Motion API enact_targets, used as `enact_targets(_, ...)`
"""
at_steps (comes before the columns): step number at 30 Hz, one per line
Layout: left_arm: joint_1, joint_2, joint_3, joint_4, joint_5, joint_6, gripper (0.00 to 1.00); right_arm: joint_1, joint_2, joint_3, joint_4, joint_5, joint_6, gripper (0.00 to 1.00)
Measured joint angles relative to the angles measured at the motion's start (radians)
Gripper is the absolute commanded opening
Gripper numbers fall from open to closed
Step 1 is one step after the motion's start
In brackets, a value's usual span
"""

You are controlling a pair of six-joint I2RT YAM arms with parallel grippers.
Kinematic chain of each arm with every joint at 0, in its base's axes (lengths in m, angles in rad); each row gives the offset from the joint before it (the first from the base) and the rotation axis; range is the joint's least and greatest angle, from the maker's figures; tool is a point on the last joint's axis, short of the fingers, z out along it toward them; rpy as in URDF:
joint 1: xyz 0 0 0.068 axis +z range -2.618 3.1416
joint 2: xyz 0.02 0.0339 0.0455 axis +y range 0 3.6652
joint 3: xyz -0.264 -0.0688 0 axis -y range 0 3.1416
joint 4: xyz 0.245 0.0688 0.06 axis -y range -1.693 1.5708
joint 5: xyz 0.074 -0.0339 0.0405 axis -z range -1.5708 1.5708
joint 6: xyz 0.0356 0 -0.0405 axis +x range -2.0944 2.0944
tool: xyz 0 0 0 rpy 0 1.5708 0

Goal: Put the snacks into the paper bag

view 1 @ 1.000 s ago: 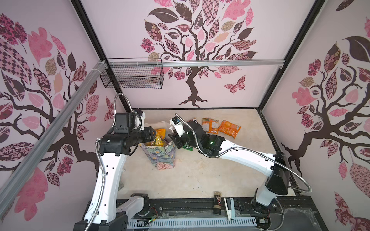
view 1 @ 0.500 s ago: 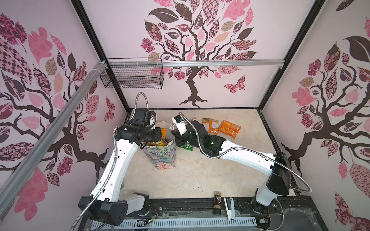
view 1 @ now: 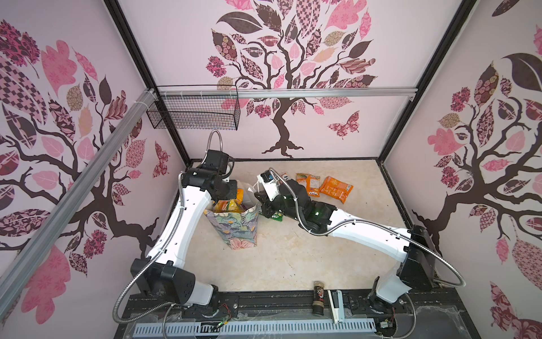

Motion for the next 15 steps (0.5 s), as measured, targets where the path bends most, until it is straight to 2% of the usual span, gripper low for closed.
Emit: enact_targets(15, -0.01, 0.089, -0.031, 0.097, 0.047, -0.027, 0.0, 0.0, -0.06, -0.066, 0.005, 0.0, -0.012, 0.0)
